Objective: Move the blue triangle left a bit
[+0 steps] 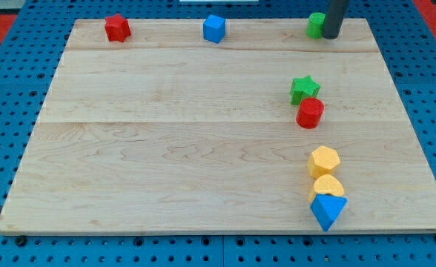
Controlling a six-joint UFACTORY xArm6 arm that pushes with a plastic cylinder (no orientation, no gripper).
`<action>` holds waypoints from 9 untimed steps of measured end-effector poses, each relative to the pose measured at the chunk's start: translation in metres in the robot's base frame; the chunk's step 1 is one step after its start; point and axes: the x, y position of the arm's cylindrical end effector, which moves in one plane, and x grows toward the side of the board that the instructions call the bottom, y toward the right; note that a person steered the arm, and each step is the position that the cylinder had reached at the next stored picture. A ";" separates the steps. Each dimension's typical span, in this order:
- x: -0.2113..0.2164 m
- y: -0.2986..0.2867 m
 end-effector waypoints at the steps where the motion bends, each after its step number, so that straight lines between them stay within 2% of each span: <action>1: 0.026 0.006; 3: 0.057 0.094; 5: 0.188 0.090; 6: 0.300 0.086; 7: 0.376 0.056; 8: 0.379 -0.027; 9: 0.366 -0.078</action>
